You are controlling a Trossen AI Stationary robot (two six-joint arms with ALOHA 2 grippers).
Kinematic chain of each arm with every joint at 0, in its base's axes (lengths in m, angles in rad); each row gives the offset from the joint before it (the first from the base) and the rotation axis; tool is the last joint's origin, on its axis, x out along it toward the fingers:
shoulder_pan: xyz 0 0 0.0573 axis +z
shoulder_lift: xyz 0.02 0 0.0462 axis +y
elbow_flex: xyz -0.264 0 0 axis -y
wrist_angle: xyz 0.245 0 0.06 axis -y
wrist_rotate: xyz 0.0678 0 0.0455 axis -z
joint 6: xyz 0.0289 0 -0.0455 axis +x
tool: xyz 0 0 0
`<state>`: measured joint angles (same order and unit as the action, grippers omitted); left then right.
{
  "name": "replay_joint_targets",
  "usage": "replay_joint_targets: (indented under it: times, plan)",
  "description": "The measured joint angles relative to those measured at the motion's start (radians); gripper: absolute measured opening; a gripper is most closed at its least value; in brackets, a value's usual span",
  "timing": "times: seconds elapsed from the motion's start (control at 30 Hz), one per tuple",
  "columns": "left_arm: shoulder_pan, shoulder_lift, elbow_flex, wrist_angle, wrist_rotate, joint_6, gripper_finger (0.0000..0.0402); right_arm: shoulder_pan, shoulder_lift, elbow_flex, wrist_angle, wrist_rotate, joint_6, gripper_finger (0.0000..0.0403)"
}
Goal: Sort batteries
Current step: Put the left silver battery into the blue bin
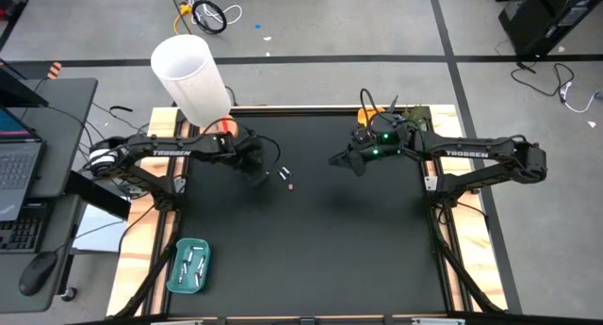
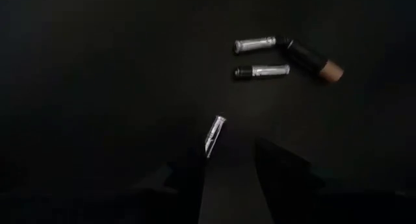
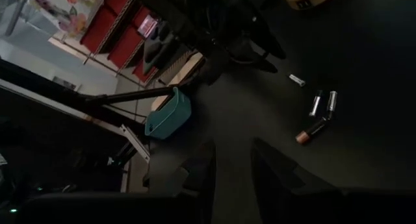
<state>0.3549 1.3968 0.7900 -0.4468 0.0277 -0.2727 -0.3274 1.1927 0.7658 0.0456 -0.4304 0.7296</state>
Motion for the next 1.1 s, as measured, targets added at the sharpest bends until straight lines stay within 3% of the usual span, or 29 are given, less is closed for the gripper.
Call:
replay_joint_targets:
  times: [0.2, 0.33, 0.57, 0.87, 1.1]
  plan:
    - [-0.006, -0.003, 0.079, -0.113, -0.014, -0.136, 0.0146, 0.026, 0.004, 0.000, -0.002, 0.015, -0.044, 0.0084]
    - [-0.048, -0.041, 0.118, -0.169, -0.080, -0.162, 0.0146, 0.016, 0.047, 0.003, -0.002, 0.011, -0.059, 0.0084]
    - [-0.096, -0.077, 0.115, -0.205, -0.113, -0.260, 0.0146, 0.040, 0.216, 0.168, -0.097, -0.035, -0.207, 0.0084]
    - [-0.095, -0.074, 0.052, -0.143, -0.146, -0.292, 0.0146, 0.024, 0.361, 0.364, -0.211, -0.074, -0.310, 0.0084]
    - [-0.094, -0.066, -0.003, 0.005, -0.167, -0.334, 0.0146, 0.013, 0.363, 0.406, -0.393, 0.008, -0.436, 0.0084]
